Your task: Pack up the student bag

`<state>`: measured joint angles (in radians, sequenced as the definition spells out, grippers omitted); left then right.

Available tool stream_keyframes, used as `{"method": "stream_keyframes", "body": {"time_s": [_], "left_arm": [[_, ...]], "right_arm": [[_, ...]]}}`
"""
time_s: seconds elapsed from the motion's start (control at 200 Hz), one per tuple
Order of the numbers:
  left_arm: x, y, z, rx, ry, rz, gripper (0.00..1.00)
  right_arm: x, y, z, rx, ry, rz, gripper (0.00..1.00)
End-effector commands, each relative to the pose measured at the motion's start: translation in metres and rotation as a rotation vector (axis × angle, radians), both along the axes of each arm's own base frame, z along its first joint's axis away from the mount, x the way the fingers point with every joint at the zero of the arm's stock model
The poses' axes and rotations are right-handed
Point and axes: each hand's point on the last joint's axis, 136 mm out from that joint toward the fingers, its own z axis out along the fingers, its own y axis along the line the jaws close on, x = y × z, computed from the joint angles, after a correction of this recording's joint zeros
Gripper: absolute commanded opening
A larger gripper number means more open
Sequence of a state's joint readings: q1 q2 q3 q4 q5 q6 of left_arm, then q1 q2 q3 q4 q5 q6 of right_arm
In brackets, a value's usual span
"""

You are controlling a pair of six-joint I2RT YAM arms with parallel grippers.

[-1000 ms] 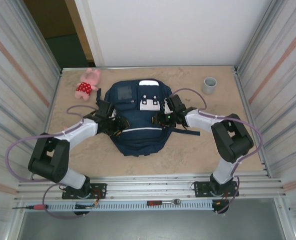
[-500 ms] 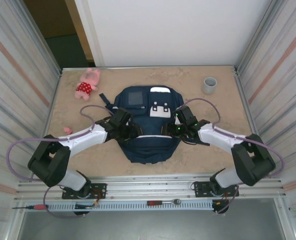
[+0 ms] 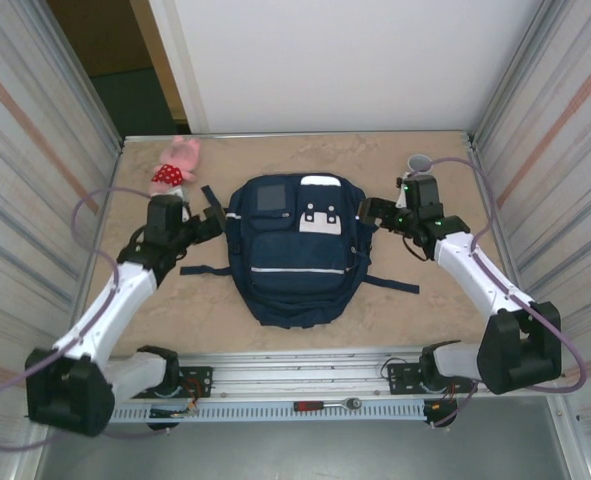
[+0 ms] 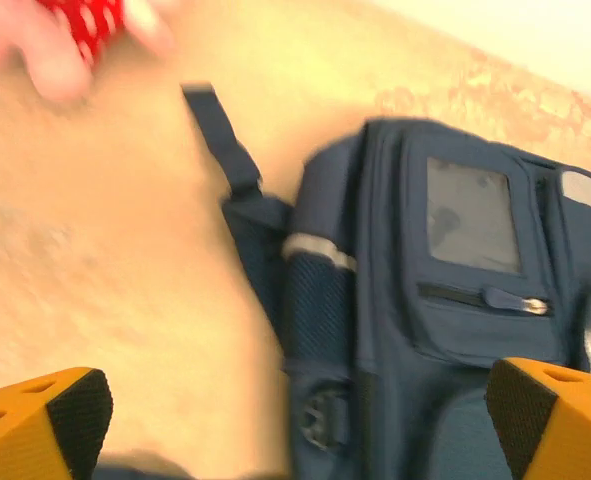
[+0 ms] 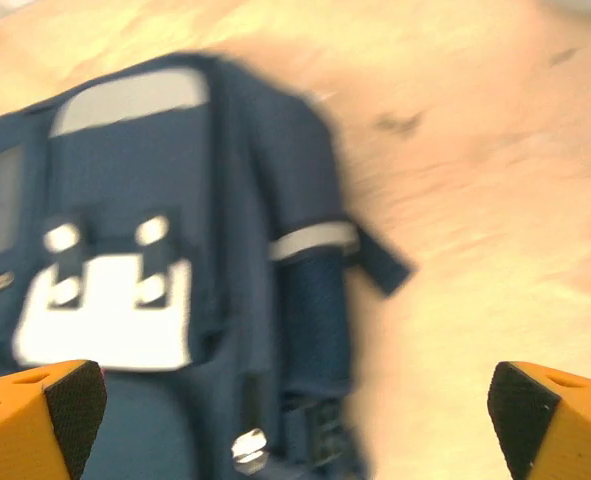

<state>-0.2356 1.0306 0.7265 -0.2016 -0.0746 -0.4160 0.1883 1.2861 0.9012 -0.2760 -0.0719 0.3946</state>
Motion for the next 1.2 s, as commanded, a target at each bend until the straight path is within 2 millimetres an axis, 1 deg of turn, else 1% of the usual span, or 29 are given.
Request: {"method": "stream_keyframes", "body": {"time_s": [0.0, 0.115, 0.2, 0.271, 0.351, 0.396, 0.436, 0.471, 0.481, 0.516, 0.536, 0.571, 0.591, 0.631, 0.686, 0.712, 0.767, 0.807, 0.837, 0.872, 0.907, 0.922, 0.932, 0.937, 0.962, 1.012, 1.067, 1.112, 1.198], "left_arm": [[0.004, 0.036, 0.018, 0.336, -0.251, 0.04, 0.99], [-0.005, 0.05, -0.006, 0.457, -0.251, 0.056, 0.99], [-0.007, 0.052, -0.038, 0.485, -0.232, 0.036, 0.99], [-0.006, 0.047, -0.059, 0.455, -0.278, 0.016, 0.99], [0.003, 0.034, -0.052, 0.461, -0.402, -0.05, 0.99], [0.011, 0.031, -0.052, 0.496, -0.444, -0.075, 0.99], [0.02, 0.035, -0.06, 0.518, -0.436, -0.067, 0.99], [0.03, 0.042, -0.073, 0.47, -0.409, -0.059, 0.99], [0.033, 0.046, -0.083, 0.458, -0.381, -0.057, 0.99], [0.055, 0.056, -0.08, 0.457, -0.398, -0.024, 0.99], [0.063, 0.065, -0.087, 0.446, -0.313, 0.014, 0.99], [0.058, 0.07, -0.101, 0.357, -0.145, -0.008, 0.99], [0.058, 0.071, -0.102, 0.327, -0.19, -0.023, 0.99], [0.059, 0.073, -0.089, 0.329, -0.303, -0.01, 0.99], [0.055, 0.076, -0.095, 0.32, -0.229, 0.006, 0.99], [0.057, 0.075, -0.095, 0.334, -0.238, 0.011, 0.99], [0.062, 0.071, -0.091, 0.379, -0.252, 0.011, 0.99], [0.06, 0.067, -0.096, 0.382, -0.212, -0.013, 0.99], [0.061, 0.062, -0.096, 0.378, -0.22, -0.042, 0.99], [0.062, 0.06, -0.096, 0.379, -0.228, -0.057, 0.99], [0.062, 0.06, -0.095, 0.376, -0.229, -0.058, 0.99], [0.062, 0.06, -0.096, 0.374, -0.223, -0.061, 0.99], [0.062, 0.06, -0.096, 0.373, -0.222, -0.062, 0.99], [0.062, 0.06, -0.096, 0.372, -0.22, -0.062, 0.99], [0.062, 0.06, -0.096, 0.372, -0.224, -0.061, 0.99], [0.062, 0.06, -0.095, 0.372, -0.226, -0.062, 0.99], [0.062, 0.06, -0.096, 0.372, -0.223, -0.062, 0.99], [0.062, 0.06, -0.096, 0.372, -0.222, -0.062, 0.99], [0.062, 0.06, -0.096, 0.371, -0.223, -0.063, 0.99]], "right_arm": [[0.012, -0.046, -0.008, -0.152, -0.104, -0.031, 0.99], [0.002, -0.086, -0.012, -0.239, -0.138, -0.106, 0.99], [-0.01, -0.097, -0.024, -0.274, -0.199, -0.096, 0.99], [-0.013, -0.097, -0.035, -0.227, -0.293, -0.053, 0.99], [-0.014, -0.1, -0.054, -0.155, -0.379, -0.036, 0.99], [-0.007, -0.1, -0.05, -0.147, -0.417, -0.018, 0.99], [-0.001, -0.095, -0.046, -0.163, -0.443, 0.01, 0.99], [0.003, -0.091, -0.05, -0.144, -0.422, 0.036, 0.99], [0.004, -0.089, -0.051, -0.142, -0.416, 0.046, 0.99], [0.006, -0.084, -0.054, -0.147, -0.397, 0.075, 0.99], [0.007, -0.082, -0.054, -0.158, -0.397, 0.08, 0.99], [0.007, -0.078, -0.055, -0.172, -0.393, 0.091, 0.99], [0.007, -0.077, -0.056, -0.178, -0.387, 0.095, 0.99], [0.007, -0.075, -0.056, -0.198, -0.391, 0.094, 0.99], [0.007, -0.07, -0.056, -0.246, -0.408, 0.075, 0.99], [0.008, -0.067, -0.054, -0.278, -0.427, 0.066, 0.99], [0.011, -0.058, -0.063, -0.338, -0.462, 0.067, 0.99], [0.019, -0.07, -0.06, -0.364, -0.475, -0.025, 0.99], [0.015, -0.08, -0.07, -0.315, -0.414, -0.059, 0.99], [0.015, -0.089, -0.081, -0.245, -0.423, -0.067, 0.99], [0.025, -0.099, -0.071, -0.234, -0.496, -0.114, 0.99], [0.025, -0.1, -0.07, -0.224, -0.483, -0.107, 0.99], [0.025, -0.097, -0.073, -0.217, -0.444, -0.088, 0.99], [0.021, -0.097, -0.081, -0.213, -0.407, -0.08, 0.99], [0.024, -0.094, -0.085, -0.205, -0.34, -0.047, 0.99], [0.031, -0.093, -0.079, -0.232, -0.413, -0.069, 0.99], [0.026, -0.098, -0.086, -0.221, -0.338, -0.084, 0.99], [0.03, -0.098, -0.081, -0.23, -0.393, -0.089, 0.99], [0.028, -0.098, -0.083, -0.231, -0.369, -0.088, 0.99]]}}
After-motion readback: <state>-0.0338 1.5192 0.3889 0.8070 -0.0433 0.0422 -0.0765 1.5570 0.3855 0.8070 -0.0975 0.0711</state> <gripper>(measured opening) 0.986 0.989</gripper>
